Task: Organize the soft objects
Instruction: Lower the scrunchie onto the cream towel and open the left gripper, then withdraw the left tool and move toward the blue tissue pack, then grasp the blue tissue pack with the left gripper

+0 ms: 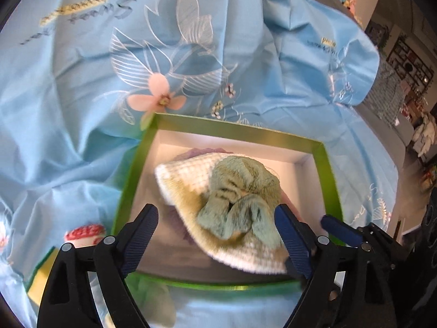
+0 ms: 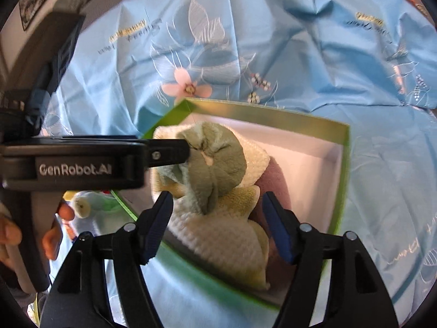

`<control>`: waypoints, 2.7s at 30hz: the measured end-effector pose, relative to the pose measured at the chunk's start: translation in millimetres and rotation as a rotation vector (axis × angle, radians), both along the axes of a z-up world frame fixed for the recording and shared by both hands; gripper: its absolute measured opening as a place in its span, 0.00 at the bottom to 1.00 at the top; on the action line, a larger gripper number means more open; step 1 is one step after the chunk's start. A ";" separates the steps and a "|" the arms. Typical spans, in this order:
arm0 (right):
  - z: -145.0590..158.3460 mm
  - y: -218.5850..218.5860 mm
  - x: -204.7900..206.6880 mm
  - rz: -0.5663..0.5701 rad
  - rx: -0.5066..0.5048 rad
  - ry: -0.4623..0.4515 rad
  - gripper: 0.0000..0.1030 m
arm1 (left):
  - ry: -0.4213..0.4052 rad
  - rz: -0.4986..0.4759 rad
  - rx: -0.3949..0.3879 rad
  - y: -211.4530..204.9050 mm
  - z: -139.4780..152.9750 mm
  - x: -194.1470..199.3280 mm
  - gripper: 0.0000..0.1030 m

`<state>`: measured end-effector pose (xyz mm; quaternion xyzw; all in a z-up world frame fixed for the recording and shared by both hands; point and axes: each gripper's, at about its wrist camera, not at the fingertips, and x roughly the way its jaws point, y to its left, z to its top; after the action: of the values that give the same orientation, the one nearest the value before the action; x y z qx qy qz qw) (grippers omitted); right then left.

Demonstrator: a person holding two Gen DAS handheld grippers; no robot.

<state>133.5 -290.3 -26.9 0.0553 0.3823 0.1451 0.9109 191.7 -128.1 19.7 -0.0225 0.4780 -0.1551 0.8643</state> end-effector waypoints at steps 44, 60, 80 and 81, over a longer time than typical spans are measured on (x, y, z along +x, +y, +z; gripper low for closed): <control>-36.5 130.0 -186.6 0.267 0.030 0.036 0.85 | 0.065 0.318 -0.252 200.5 -61.3 -213.0 0.96; -65.3 210.7 -123.8 0.334 -0.072 -0.017 0.81 | -0.003 0.240 -0.250 205.9 -88.3 -156.9 0.96; -90.9 251.2 -67.5 0.389 -0.079 0.061 0.49 | 0.071 0.147 -0.413 206.3 -113.8 -129.2 0.58; -90.2 251.4 -67.9 0.392 -0.080 0.061 0.49 | 0.072 0.147 -0.412 206.2 -114.0 -130.2 0.57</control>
<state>65.6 -38.9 -117.1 -0.0522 0.4188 0.3026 0.8546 61.6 78.1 -94.3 -0.2390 0.4636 -0.1851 0.8329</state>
